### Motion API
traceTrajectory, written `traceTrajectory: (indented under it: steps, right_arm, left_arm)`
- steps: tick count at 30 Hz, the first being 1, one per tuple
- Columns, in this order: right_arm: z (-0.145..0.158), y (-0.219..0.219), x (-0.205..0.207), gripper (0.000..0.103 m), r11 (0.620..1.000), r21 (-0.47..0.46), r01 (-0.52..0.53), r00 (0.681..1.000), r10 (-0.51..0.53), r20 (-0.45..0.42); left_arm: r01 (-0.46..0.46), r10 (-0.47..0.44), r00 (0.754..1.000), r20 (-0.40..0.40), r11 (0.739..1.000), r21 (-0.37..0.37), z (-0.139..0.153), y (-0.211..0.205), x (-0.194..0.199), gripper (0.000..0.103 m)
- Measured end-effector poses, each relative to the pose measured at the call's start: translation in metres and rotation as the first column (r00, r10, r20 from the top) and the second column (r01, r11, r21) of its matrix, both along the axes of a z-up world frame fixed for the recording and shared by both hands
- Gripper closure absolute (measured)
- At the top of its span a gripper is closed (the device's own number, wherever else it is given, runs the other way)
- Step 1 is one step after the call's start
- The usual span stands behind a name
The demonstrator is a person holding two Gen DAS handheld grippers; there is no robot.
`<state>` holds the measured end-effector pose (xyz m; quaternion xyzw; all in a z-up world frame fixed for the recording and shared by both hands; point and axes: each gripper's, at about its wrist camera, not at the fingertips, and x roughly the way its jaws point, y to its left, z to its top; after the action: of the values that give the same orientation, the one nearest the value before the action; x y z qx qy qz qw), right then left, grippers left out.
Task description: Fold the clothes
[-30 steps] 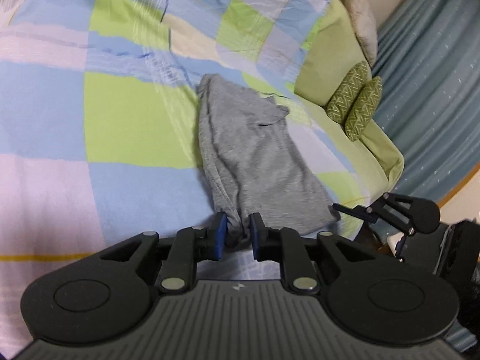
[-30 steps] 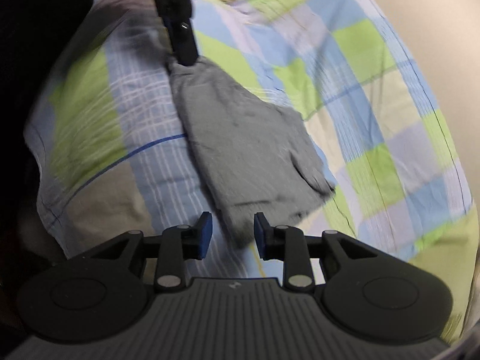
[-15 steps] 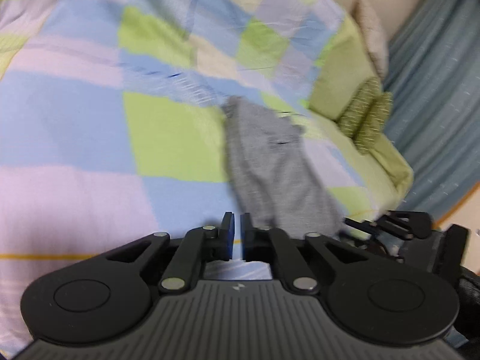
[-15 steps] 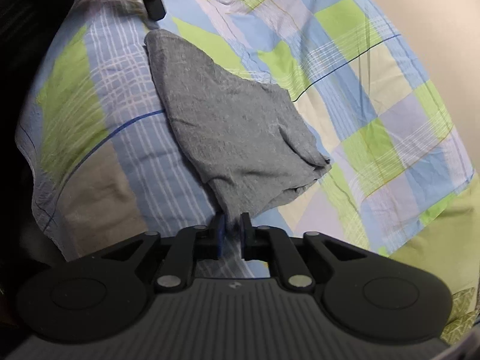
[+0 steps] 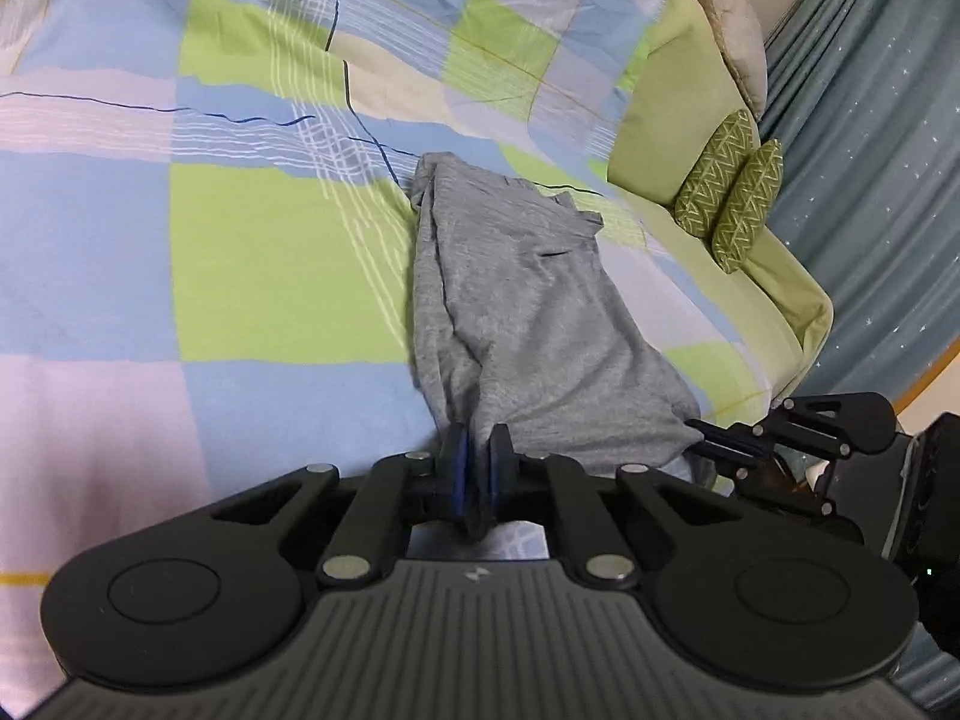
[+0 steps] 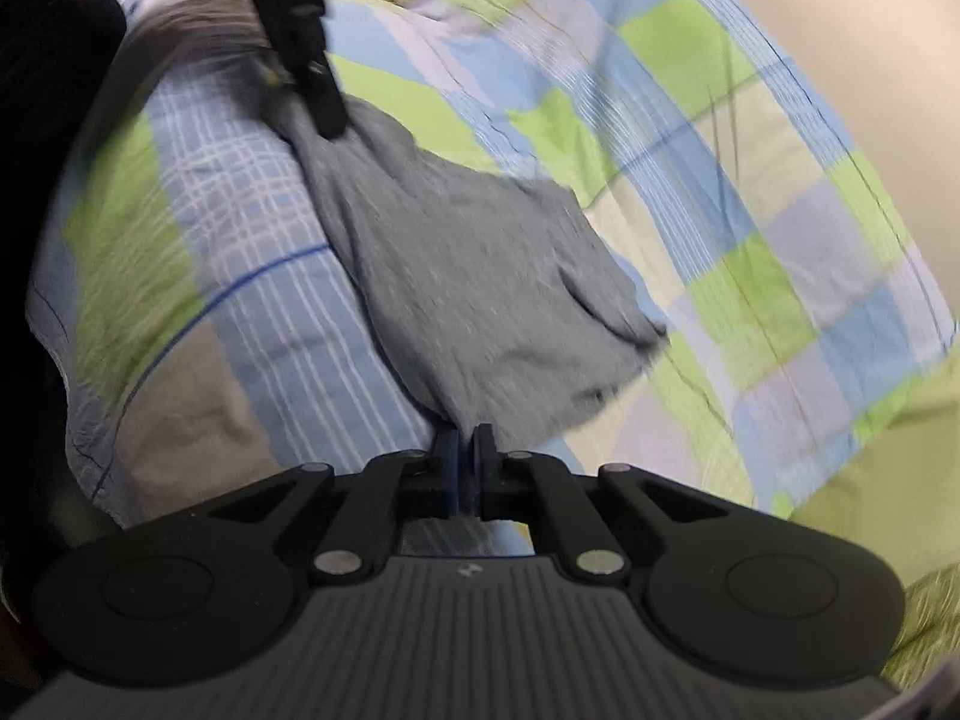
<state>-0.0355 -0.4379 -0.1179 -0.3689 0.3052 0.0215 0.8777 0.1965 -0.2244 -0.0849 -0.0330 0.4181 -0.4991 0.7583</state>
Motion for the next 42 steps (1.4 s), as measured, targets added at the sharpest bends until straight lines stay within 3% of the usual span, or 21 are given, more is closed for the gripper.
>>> traceTrajectory:
  steps: [5, 7, 8, 10, 12, 13, 14, 15, 16, 17, 18, 20, 22, 23, 25, 27, 30, 33, 36, 40, 42]
  right_arm:
    - [0.002, -0.004, -0.016, 0.101, 1.0, 0.016, 0.019, 1.0, -0.019, -0.001]
    - [0.003, -0.009, -0.025, 0.091, 0.999, 0.019, 0.044, 0.999, -0.045, 0.01]
    - [0.003, -0.01, -0.028, 0.088, 0.999, 0.02, 0.046, 0.999, -0.047, 0.01]
    - [0.003, -0.011, -0.033, 0.087, 0.999, 0.029, 0.042, 0.999, -0.043, 0.011]
    - [0.003, -0.011, -0.036, 0.087, 0.999, 0.038, 0.037, 0.999, -0.038, 0.011]
    - [0.003, -0.01, -0.036, 0.087, 0.998, 0.048, 0.038, 0.999, -0.039, 0.013]
    - [0.004, -0.011, -0.036, 0.087, 0.997, 0.06, 0.042, 0.999, -0.043, 0.015]
    - [0.006, -0.013, -0.036, 0.087, 0.996, 0.076, 0.05, 0.998, -0.052, 0.021]
    - [0.007, -0.015, -0.036, 0.086, 0.994, 0.09, 0.059, 0.998, -0.062, 0.027]
    - [0.007, -0.017, -0.036, 0.085, 0.993, 0.098, 0.07, 0.997, -0.074, 0.033]
    - [0.008, -0.02, -0.037, 0.082, 0.991, 0.106, 0.081, 0.996, -0.086, 0.038]
    - [0.008, -0.025, -0.039, 0.079, 0.989, 0.112, 0.1, 0.993, -0.105, 0.044]
    - [0.007, -0.033, -0.044, 0.078, 0.984, 0.121, 0.128, 0.99, -0.134, 0.044]
    - [0.007, -0.036, -0.045, 0.078, 0.983, 0.123, 0.136, 0.989, -0.142, 0.044]
    - [0.007, -0.042, -0.05, 0.077, 0.98, 0.127, 0.153, 0.986, -0.16, 0.042]
    - [0.006, -0.049, -0.055, 0.075, 0.976, 0.136, 0.169, 0.983, -0.176, 0.042]
    - [0.007, -0.058, -0.057, 0.073, 0.97, 0.16, 0.184, 0.98, -0.193, 0.048]
    - [0.008, -0.062, -0.054, 0.072, 0.967, 0.174, 0.184, 0.979, -0.197, 0.059]
    - [0.014, -0.068, -0.052, 0.072, 0.958, 0.222, 0.182, 0.976, -0.203, 0.075]
    - [0.022, -0.081, -0.051, 0.071, 0.927, 0.324, 0.189, 0.97, -0.228, 0.085]
    - [0.03, -0.095, -0.048, 0.071, 0.872, 0.451, 0.19, 0.964, -0.253, 0.084]
  left_arm:
    - [0.013, -0.022, 0.993, 0.12, 0.997, 0.076, 0.024, 0.005, -0.015, 0.087]
    - [0.039, -0.061, 0.978, 0.198, 0.993, 0.115, 0.036, 0.003, -0.027, 0.068]
    - [0.091, -0.129, 0.952, 0.278, 0.985, 0.148, 0.045, -0.007, -0.04, 0.067]
    - [0.146, -0.206, 0.913, 0.353, 0.971, 0.187, 0.05, -0.019, -0.055, 0.067]
    - [0.241, -0.355, 0.803, 0.479, 0.928, 0.283, 0.05, -0.049, -0.088, 0.066]
    - [0.257, -0.383, 0.777, 0.499, 0.917, 0.303, 0.049, -0.055, -0.095, 0.066]
    - [0.291, -0.46, 0.691, 0.558, 0.883, 0.367, 0.044, -0.073, -0.115, 0.066]
    - [0.298, -0.479, 0.664, 0.573, 0.873, 0.385, 0.042, -0.077, -0.121, 0.066]
    - [0.309, -0.522, 0.602, 0.604, 0.85, 0.427, 0.037, -0.089, -0.135, 0.066]
    - [0.319, -0.57, 0.521, 0.635, 0.82, 0.475, 0.029, -0.104, -0.151, 0.066]
    - [0.319, -0.587, 0.485, 0.648, 0.809, 0.494, 0.026, -0.111, -0.158, 0.066]
    - [0.295, -0.633, 0.376, 0.677, 0.774, 0.56, 0.009, -0.135, -0.176, 0.066]
    - [0.24, -0.662, 0.315, 0.68, 0.749, 0.618, -0.007, -0.151, -0.184, 0.065]
    - [0.201, -0.683, 0.269, 0.679, 0.73, 0.653, -0.018, -0.16, -0.188, 0.065]
    - [0.183, -0.681, 0.238, 0.692, 0.732, 0.657, -0.023, -0.165, -0.19, 0.064]
    - [0.156, -0.662, 0.237, 0.711, 0.749, 0.644, -0.024, -0.171, -0.19, 0.065]
    - [0.138, -0.639, 0.278, 0.717, 0.766, 0.628, -0.022, -0.178, -0.184, 0.091]
    - [0.148, -0.633, 0.314, 0.708, 0.769, 0.622, -0.02, -0.178, -0.175, 0.095]
    - [0.228, -0.604, 0.369, 0.706, 0.796, 0.561, -0.002, -0.155, -0.171, 0.098]
    - [0.328, -0.607, 0.37, 0.703, 0.793, 0.513, 0.017, -0.115, -0.17, 0.098]
    - [0.345, -0.608, 0.396, 0.689, 0.793, 0.501, 0.023, -0.093, -0.166, 0.098]
